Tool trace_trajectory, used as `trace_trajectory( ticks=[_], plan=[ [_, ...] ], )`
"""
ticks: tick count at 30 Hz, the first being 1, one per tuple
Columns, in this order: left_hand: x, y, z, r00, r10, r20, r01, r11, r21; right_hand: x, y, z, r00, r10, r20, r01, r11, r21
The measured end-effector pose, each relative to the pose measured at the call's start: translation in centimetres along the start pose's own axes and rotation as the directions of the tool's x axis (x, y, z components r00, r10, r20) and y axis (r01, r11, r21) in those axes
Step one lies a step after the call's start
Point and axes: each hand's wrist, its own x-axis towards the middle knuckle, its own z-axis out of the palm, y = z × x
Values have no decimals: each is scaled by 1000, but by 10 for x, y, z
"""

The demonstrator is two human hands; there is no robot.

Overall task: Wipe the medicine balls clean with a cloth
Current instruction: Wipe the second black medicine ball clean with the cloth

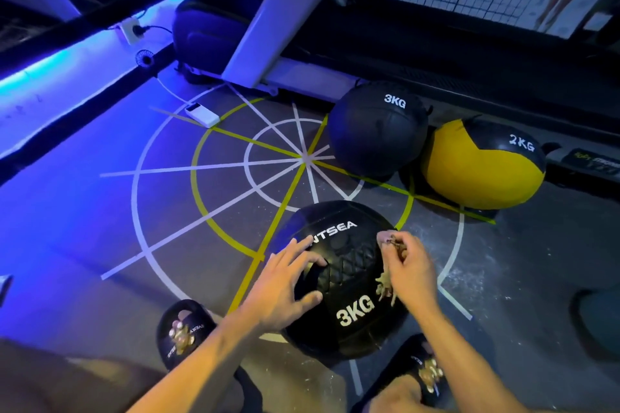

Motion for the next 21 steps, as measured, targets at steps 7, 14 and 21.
trace_trajectory(
  ticks=[7,14,21],
  plan=[
    [-16,13,20,996,1,-90,8,994,106,23,-39,16,997,-71,-39,69,996,-65],
    [-24,2,31,993,39,-110,-26,992,125,12,-62,47,785,-456,420,510,860,-20],
    [-18,5,41,990,74,-123,-65,995,78,21,-63,47,873,-360,330,425,892,-152]
  ],
)
